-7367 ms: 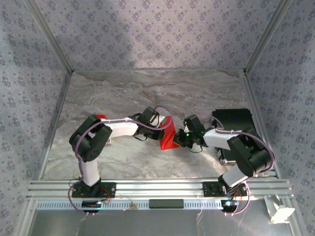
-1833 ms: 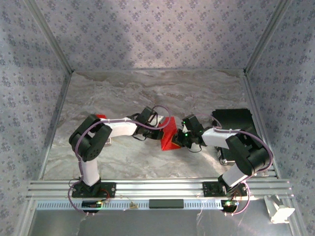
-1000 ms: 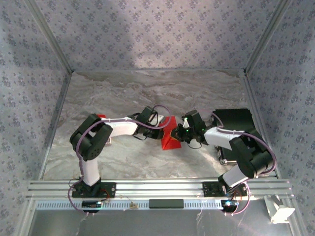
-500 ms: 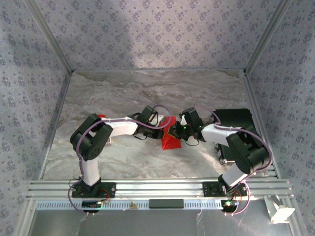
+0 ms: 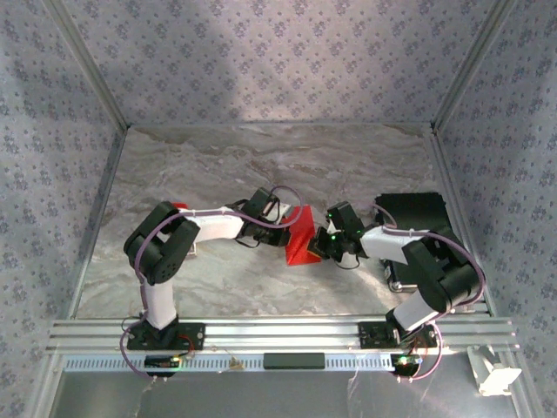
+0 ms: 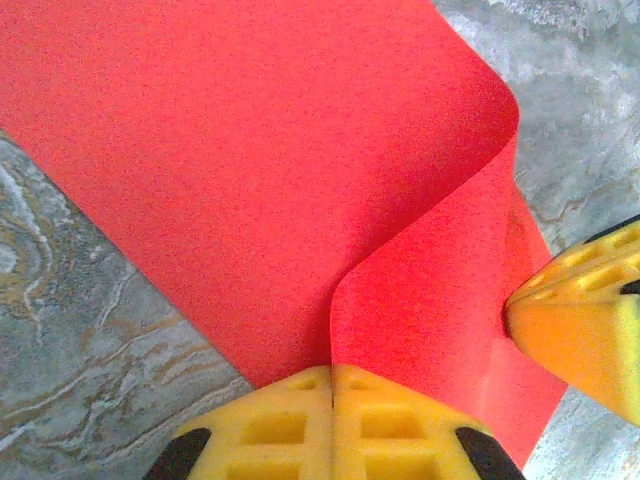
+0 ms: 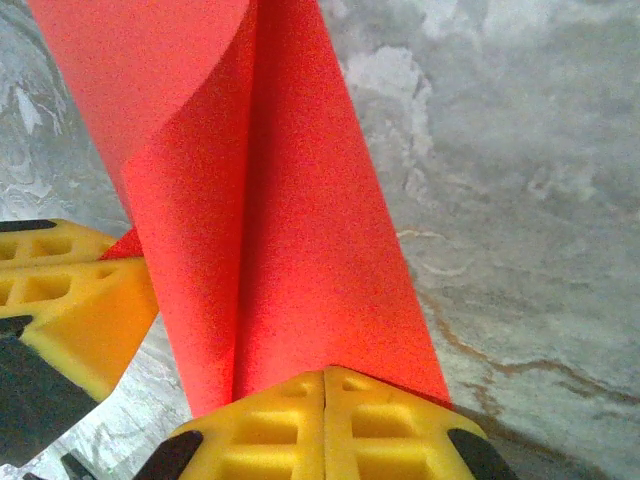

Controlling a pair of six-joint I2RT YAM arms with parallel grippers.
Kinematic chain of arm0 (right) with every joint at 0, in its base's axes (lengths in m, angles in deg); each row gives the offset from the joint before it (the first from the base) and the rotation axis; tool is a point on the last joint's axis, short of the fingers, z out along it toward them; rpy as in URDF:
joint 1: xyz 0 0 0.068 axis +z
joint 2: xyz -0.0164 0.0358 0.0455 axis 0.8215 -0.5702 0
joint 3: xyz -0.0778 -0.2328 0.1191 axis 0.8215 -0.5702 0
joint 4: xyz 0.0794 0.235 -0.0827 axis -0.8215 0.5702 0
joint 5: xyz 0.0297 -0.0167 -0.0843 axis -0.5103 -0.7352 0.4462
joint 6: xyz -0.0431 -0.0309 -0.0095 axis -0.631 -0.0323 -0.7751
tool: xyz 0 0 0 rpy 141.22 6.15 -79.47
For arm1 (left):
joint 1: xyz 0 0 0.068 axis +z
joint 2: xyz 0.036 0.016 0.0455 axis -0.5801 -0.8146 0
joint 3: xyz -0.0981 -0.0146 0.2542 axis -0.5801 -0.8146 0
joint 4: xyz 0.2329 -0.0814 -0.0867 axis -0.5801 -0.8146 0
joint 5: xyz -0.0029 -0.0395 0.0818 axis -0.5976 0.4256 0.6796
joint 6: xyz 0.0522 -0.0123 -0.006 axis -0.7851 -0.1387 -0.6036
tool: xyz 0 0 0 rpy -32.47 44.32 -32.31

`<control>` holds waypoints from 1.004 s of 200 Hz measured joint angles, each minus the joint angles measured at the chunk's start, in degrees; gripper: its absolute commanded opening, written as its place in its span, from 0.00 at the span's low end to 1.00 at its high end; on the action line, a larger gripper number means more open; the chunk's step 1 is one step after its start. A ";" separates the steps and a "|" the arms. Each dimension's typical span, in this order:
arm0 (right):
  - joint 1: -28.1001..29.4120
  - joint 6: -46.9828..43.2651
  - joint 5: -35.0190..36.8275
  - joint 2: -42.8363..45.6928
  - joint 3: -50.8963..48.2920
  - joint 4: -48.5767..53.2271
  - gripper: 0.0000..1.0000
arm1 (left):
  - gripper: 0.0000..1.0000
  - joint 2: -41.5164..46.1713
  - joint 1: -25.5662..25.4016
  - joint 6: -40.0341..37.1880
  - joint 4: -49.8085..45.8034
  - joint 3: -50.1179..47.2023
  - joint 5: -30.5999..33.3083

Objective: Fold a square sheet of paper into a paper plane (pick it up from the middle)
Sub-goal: Fold the triangle a second time at the center of the table.

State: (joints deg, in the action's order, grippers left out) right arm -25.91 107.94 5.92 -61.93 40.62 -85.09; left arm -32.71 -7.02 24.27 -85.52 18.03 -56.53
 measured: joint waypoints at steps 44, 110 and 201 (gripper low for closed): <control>-0.13 -0.59 -0.07 -0.04 0.00 0.00 0.07 | 0.00 0.11 0.02 0.00 -0.02 0.76 -0.42; -0.39 -1.20 -0.39 -0.17 0.00 -0.02 0.07 | 0.00 0.09 0.02 -0.02 -0.55 1.51 -0.83; -0.59 -1.25 -0.63 -0.20 0.00 -0.02 0.06 | 0.00 0.02 0.02 -0.02 -1.55 1.81 -0.81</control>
State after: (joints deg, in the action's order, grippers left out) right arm -26.50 106.69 5.29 -62.13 40.62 -85.11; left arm -32.69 -7.00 24.25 -87.07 19.84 -57.34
